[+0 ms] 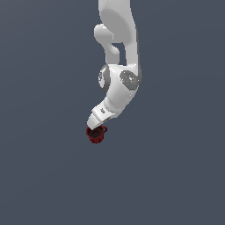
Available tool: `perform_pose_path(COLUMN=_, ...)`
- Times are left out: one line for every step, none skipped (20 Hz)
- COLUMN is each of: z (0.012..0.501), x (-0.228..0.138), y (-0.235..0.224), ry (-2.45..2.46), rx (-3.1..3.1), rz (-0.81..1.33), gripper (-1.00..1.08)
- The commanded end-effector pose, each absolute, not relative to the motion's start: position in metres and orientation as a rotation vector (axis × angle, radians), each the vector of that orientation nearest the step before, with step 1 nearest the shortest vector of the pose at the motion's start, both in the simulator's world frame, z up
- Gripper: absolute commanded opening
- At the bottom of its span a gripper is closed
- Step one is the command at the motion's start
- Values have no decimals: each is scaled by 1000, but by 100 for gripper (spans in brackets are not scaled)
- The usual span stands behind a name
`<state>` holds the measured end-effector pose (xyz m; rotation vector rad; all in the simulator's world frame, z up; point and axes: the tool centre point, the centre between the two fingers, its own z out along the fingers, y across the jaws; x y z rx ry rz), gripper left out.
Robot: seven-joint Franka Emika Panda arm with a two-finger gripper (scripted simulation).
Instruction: Pick up the object and move it to a goal position.
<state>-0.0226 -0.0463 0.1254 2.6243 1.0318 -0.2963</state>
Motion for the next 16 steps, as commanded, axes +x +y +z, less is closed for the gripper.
perform_pose_path(z=119, x=-25, y=-51, ry=1156, rx=2526, rz=-349, gripper=28)
perform_pose_path(z=116, x=-26, y=-52, ry=1200, rx=2490, rz=-368, gripper=28)
perform_pose_path(z=114, x=-26, y=-54, ry=1240, rx=2455, rz=-386, gripper=28)
perform_pose_path(z=112, x=-27, y=-55, ry=1277, rx=2421, rz=-403, gripper=28)
perform_pose_path(z=110, x=-27, y=-57, ry=1312, rx=2389, rz=-420, gripper=28)
perform_pose_path(z=109, x=-28, y=-58, ry=1343, rx=2359, rz=-435, gripper=28)
perform_pose_path(z=107, x=-28, y=-59, ry=1372, rx=2331, rz=-449, gripper=28)
perform_pose_path(z=106, x=-28, y=-60, ry=1398, rx=2305, rz=-462, gripper=28)
perform_pose_path(z=104, x=-29, y=-61, ry=1421, rx=2281, rz=-474, gripper=28)
perform_pose_path(z=103, x=-29, y=-62, ry=1442, rx=2259, rz=-485, gripper=28)
perform_pose_path(z=102, x=-29, y=-63, ry=1461, rx=2239, rz=-494, gripper=28)
perform_pose_path(z=101, x=-29, y=-63, ry=1477, rx=2221, rz=-503, gripper=28)
perform_pose_path(z=101, x=-29, y=-64, ry=1491, rx=2206, rz=-510, gripper=28)
perform_pose_path(z=100, x=-29, y=-64, ry=1502, rx=2192, rz=-517, gripper=28)
perform_pose_path(z=100, x=-30, y=-65, ry=1512, rx=2182, rz=-522, gripper=28)
perform_pose_path(z=99, x=-30, y=-65, ry=1519, rx=2173, rz=-526, gripper=28)
